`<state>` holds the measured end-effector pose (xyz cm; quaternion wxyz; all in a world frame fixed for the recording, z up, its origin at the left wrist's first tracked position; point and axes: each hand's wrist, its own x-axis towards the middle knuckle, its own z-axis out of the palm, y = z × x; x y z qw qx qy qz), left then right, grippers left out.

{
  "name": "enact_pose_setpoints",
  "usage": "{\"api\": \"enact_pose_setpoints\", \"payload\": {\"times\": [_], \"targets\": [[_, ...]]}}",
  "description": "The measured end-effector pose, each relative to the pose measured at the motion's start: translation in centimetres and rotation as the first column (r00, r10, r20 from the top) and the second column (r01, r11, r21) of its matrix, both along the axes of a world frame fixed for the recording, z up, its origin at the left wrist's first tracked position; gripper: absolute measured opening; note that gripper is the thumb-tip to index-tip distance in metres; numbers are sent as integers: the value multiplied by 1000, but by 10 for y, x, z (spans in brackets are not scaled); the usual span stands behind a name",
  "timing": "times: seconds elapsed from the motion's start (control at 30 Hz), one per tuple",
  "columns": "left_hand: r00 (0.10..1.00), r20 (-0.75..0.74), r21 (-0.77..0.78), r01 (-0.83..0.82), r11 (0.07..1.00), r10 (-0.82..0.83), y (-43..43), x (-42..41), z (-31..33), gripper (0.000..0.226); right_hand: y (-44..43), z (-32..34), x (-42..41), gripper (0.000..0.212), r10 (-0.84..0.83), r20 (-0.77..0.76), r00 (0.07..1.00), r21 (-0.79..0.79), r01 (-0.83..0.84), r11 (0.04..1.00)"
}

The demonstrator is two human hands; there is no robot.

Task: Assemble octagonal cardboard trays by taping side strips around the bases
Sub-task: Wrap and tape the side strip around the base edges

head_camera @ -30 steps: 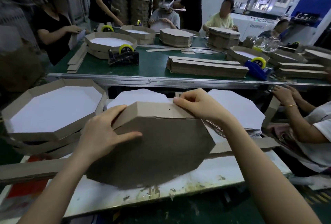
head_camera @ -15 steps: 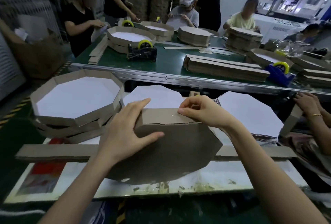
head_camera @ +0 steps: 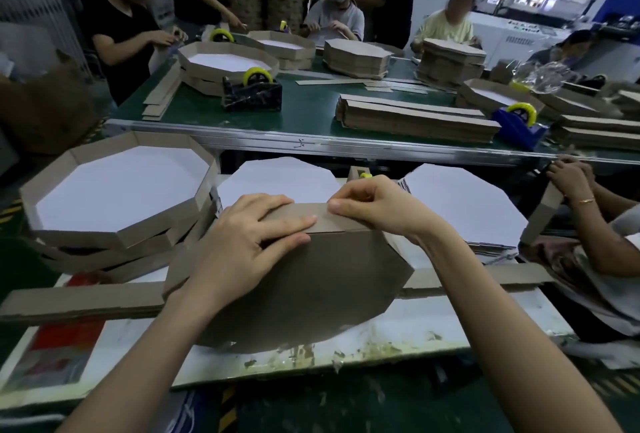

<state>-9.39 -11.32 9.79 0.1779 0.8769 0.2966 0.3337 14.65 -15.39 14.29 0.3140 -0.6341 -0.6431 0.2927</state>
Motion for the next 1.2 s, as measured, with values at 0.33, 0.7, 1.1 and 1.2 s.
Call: {"api": "enact_pose_setpoints", "payload": {"times": [0.33, 0.7, 1.1, 1.2], "targets": [[996, 89, -68, -20, 997, 26, 7, 4, -3, 31, 82, -59, 95, 14, -592, -283, 755, -169, 569, 805], [995, 99, -89, -7, 996, 16, 26, 5, -8, 28, 142, -158, 157, 30, -682, -51, 730, -593, 527, 609], [996, 81, -79, -21, 997, 27, 44, 9, -10, 30, 171, -194, 178, 2, -768, -203, 607, -624, 525, 580], [996, 90, -75, -20, 997, 27, 43, 9, -10, 30, 170, -192, 176, 10, -825, -375, 422, -644, 522, 559]]}}
